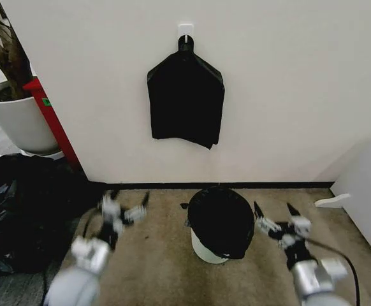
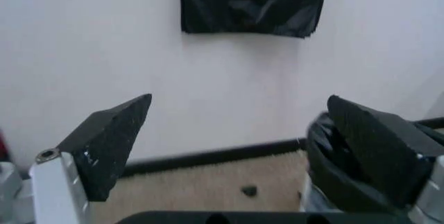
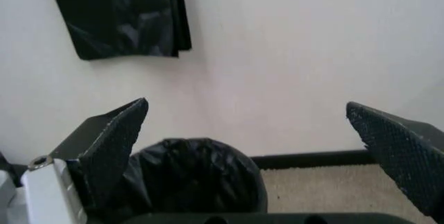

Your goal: Place the garbage bag over the trash bin.

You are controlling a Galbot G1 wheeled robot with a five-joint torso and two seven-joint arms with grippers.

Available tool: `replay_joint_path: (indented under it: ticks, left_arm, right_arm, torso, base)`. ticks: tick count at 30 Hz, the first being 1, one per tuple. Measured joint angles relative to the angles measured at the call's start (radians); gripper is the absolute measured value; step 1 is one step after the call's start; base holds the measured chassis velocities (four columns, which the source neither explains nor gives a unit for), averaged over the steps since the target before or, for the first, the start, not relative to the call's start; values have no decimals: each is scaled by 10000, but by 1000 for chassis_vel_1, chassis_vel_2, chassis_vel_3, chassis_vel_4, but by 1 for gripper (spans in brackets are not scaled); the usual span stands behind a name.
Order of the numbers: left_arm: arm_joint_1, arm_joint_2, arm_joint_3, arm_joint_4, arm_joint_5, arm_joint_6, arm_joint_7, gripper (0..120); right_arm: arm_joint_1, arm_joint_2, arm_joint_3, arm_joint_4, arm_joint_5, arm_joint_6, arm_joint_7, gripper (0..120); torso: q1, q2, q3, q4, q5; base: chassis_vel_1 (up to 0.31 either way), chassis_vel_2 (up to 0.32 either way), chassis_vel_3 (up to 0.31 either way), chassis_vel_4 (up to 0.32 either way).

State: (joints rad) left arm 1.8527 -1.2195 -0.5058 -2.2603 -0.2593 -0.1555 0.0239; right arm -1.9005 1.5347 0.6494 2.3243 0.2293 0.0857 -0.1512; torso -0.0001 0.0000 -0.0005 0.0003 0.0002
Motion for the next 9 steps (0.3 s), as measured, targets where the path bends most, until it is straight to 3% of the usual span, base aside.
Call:
replay_joint_path:
  ticks: [3,9]
  left_arm:
    - [823,-570,-134,-290,152,-298,-140,100]
    - [1513,-668,-478,-473,272,-567,-145,100]
  right_arm:
    - [-63,17,-215,159,-147,101,73,100]
    - [-52,-223,-443,210,-126,153,262,100]
  torso:
    - [0,0,2,-1,1]
    - [0,0,3,-2,-1]
  base:
    - [0,0,0,0]
    - [0,0,0,0]
